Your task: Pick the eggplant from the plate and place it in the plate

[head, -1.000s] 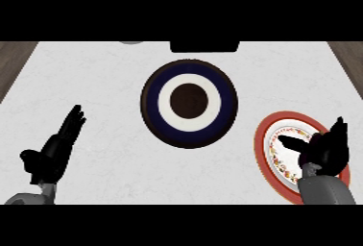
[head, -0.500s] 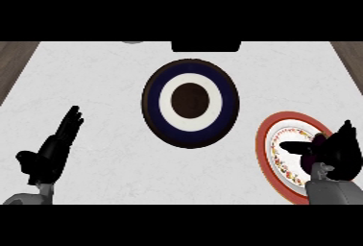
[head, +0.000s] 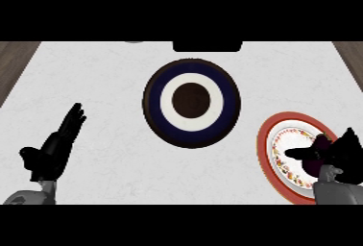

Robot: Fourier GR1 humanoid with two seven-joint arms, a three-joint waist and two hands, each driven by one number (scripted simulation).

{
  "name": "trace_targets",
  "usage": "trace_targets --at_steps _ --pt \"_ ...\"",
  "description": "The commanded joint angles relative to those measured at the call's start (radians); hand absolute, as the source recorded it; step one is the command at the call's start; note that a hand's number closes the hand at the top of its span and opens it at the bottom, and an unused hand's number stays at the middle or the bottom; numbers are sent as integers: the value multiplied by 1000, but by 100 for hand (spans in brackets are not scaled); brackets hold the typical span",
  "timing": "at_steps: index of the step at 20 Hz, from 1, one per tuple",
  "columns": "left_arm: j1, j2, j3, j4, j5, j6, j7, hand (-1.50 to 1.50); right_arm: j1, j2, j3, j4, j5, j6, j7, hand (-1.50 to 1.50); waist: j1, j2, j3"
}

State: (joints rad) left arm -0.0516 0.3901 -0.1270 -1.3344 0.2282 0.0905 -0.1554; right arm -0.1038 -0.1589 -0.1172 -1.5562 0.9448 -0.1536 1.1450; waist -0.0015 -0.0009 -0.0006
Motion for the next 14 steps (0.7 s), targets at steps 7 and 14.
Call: trace_targets --at_steps 7,14 --pt "19 -30 21 30 -36 -40 -36 0 -19 26 -54 77 48 76 110 -150 3 0 0" --pt "-10 -64 45 26 -68 -49 -14 0 -63 5 -141 325 -69 14 -160 150 6 2 1"
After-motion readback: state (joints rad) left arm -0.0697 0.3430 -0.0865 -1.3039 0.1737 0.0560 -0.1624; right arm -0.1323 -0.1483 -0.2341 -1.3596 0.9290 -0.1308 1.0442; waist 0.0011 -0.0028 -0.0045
